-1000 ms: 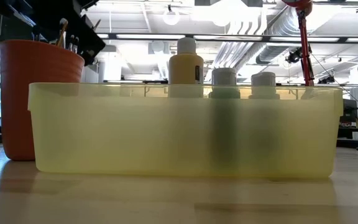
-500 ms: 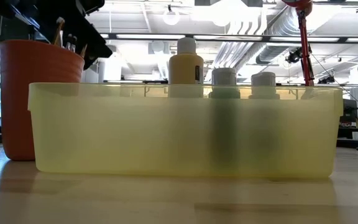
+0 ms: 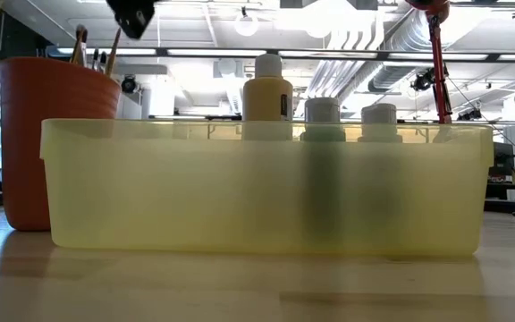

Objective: Pick & Place Paint Supplies
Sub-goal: Put the blue paint bottle into the yellow bin

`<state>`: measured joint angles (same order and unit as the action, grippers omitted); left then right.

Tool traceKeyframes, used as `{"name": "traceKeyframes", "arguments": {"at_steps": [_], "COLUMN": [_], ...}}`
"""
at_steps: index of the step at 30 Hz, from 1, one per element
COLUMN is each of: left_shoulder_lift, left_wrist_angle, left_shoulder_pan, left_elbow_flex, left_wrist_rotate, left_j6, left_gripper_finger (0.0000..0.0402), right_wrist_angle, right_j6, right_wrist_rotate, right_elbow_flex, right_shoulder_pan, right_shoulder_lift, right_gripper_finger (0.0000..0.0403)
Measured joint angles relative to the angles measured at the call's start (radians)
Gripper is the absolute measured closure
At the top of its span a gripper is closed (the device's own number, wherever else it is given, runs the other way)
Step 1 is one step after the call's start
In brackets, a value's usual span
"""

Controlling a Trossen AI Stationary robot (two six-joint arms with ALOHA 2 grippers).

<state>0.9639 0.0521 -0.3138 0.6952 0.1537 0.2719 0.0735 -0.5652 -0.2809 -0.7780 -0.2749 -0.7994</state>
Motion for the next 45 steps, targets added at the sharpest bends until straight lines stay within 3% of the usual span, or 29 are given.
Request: {"name": "traceKeyframes", "arguments": {"at_steps": [9,15,20,26,33,37,40,42,45], "left_shoulder_lift": [-0.123,-0.172,-0.179,-0.179,-0.179,-0.165,-0.148,-0.136,-0.119], "left_wrist_angle": [-0.019,-0.192,-0.299,-0.347,-0.336,-0.270,-0.217,-0.172,-0.159], "left_shoulder_pan": [0.000,0.000,0.000,0.000,0.000,-0.001,-0.001,0.000,0.000], "left_elbow_flex": [0.073,0.145,0.221,0.276,0.280,0.281,0.281,0.281,0.281], "left_wrist_rotate": [0.027,0.118,0.189,0.197,0.152,0.063,0.052,0.124,0.324], "left_j6": [-0.013,0.041,0.073,0.050,0.043,-0.065,-0.188,-0.210,-0.163], "left_gripper_finger": [0.0229,0.0229,0.0229,0.0229,0.0229,0.0229,0.0229,0.0229,0.0229], "right_wrist_angle": [-0.194,-0.140,0.023,0.179,0.190,0.172,0.167,0.170,0.179], "right_j6": [-0.199,-0.171,-0.144,0.004,0.013,0.038,0.107,0.124,0.131], "right_wrist_rotate": [-0.033,0.027,0.018,0.012,0.014,0.080,0.111,0.122,0.109], "right_elbow_flex": [0.000,0.000,0.000,0.000,0.000,0.000,0.000,0.000,0.000], "right_shoulder_pan": [0.000,0.000,0.007,0.054,0.086,0.086,0.086,0.086,0.086], "right_shoulder_lift": [-0.039,-0.085,-0.117,-0.134,-0.136,-0.136,-0.136,-0.136,-0.136], "right_gripper_finger": [0.0229,0.0229,0.0229,0.0229,0.0229,0.0229,0.0229,0.0229,0.0229]}}
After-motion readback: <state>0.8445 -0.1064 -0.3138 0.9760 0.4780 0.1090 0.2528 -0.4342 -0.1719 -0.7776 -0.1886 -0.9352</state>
